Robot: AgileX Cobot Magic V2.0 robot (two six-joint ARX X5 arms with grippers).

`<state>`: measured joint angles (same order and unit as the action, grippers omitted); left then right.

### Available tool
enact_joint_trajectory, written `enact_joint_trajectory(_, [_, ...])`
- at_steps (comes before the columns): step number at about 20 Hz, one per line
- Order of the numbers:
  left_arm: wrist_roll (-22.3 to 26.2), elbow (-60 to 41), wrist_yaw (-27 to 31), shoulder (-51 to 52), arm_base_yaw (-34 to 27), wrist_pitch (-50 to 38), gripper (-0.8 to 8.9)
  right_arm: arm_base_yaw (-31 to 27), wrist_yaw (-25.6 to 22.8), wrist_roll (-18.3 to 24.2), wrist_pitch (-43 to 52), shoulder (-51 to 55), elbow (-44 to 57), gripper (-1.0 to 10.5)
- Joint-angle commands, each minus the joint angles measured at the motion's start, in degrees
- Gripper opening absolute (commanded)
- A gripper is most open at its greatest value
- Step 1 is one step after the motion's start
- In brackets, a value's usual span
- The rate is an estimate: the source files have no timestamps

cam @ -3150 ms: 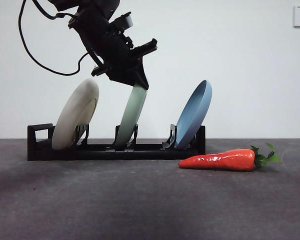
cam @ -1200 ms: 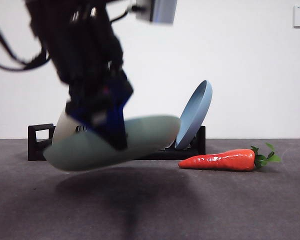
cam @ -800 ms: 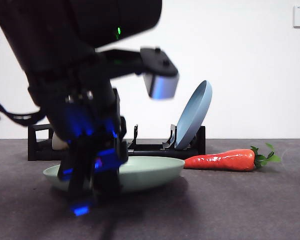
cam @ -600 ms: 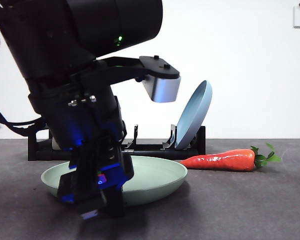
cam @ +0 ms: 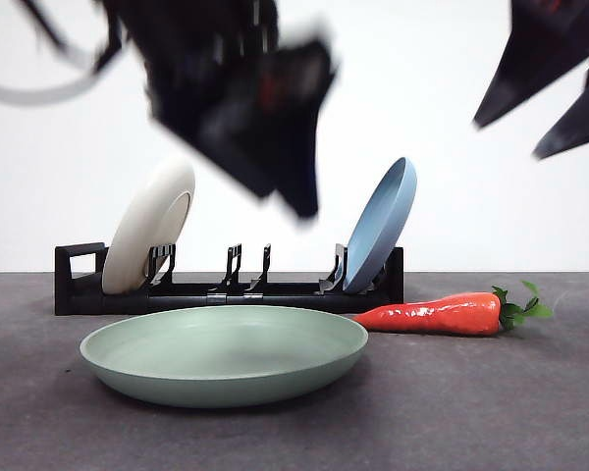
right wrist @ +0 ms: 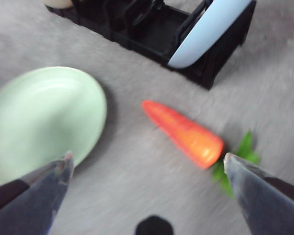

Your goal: Take the green plate from the plate rack,put the plate on the table,take the carrot from the table,put the carrot in the plate

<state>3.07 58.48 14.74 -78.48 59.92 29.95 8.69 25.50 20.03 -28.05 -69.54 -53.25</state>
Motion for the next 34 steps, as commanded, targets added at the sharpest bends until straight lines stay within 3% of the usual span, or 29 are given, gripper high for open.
enact_joint_trajectory(1, [-10.03,4.68,-1.88,3.50,0.15,4.07,2.95,0.96,-1.01,4.52,4.55,-5.68,-0.17,6.6])
enact_joint_trajectory(4, [-16.15,10.84,-3.23,9.75,0.22,8.00,2.92,1.86,-1.92,8.46,10.05,-14.01,-0.17,6.6])
enact_joint_trajectory(12, [-18.23,15.15,-2.80,24.26,0.37,11.82,2.92,3.06,-5.79,14.40,21.33,-29.18,-0.17,6.5])
enact_joint_trajectory(17, [-19.63,15.15,-2.82,27.32,0.37,12.63,2.92,3.39,-6.51,14.40,23.04,-32.81,-0.17,4.6])
enact_joint_trajectory(20, [-19.65,15.15,-2.80,27.41,0.37,12.96,2.92,3.45,-6.51,14.29,22.88,-33.03,-0.17,2.1])
enact_joint_trajectory(25, [-19.67,15.15,-2.78,27.41,0.37,13.16,2.92,3.50,-6.36,11.87,20.96,-32.79,-0.17,-0.1])
enact_joint_trajectory(28, [-19.63,15.13,-2.71,27.41,0.35,13.18,2.92,3.50,-6.36,8.61,18.36,-30.18,-0.17,-0.1])
enact_joint_trajectory(32, [-19.54,15.15,-2.71,27.41,0.35,13.44,2.92,4.98,-5.18,-1.27,14.86,-20.26,-0.17,-0.1])
enact_joint_trajectory(34, [-19.37,15.15,-2.71,27.41,0.35,13.86,2.92,7.15,-2.84,-3.82,12.46,-13.60,-0.17,-0.1])
